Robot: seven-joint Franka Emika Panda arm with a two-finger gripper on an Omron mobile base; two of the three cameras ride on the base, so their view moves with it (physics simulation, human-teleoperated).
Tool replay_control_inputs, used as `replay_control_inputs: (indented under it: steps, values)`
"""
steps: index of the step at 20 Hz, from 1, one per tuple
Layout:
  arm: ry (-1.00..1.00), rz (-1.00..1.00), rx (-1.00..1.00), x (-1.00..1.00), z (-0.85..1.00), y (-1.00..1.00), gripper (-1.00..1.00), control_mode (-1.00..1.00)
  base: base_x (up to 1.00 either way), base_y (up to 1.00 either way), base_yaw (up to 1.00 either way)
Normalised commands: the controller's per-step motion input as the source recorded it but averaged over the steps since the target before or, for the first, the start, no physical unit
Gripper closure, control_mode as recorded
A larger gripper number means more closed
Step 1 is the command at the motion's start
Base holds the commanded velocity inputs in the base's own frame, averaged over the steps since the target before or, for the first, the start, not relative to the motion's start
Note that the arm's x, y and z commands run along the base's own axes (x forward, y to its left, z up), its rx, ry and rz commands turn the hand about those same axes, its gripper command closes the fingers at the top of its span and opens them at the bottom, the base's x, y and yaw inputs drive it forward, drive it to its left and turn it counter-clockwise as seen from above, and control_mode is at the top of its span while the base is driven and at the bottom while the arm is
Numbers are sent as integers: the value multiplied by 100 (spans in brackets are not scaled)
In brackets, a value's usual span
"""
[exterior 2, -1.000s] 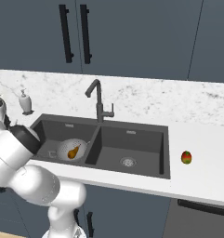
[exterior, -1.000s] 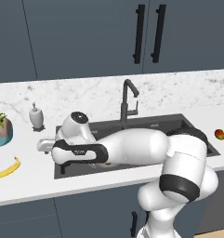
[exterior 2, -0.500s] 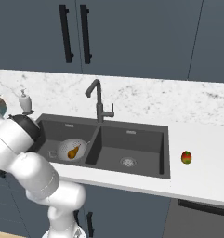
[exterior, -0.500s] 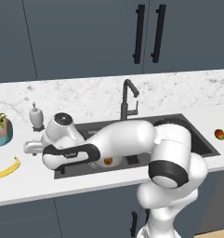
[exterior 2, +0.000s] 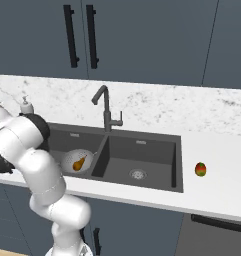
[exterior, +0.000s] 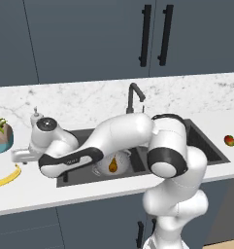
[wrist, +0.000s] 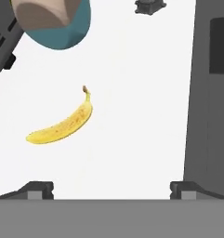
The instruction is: Put the colander in the sink, put the pear, banana, mango in the colander, and turn on the sink faucet and pour water over the colander.
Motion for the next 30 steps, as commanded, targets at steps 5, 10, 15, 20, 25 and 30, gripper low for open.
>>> replay_control_inputs:
  steps: [5,10,15,20,25,30]
  values:
    - [0,-10,0,-2,-9,14,-100,-100,0,0,0]
    - [0,-13,0,0,-17,9,-100,-100,0,0,0]
    - [0,-9,0,4,-10,18,-100,-100,0,0,0]
    - [3,-2,1,9,0,22,-100,-100,0,0,0]
    - [10,0,0,12,0,15,-100,-100,0,0,0]
    - [9,0,0,6,-11,5,-100,-100,0,0,0]
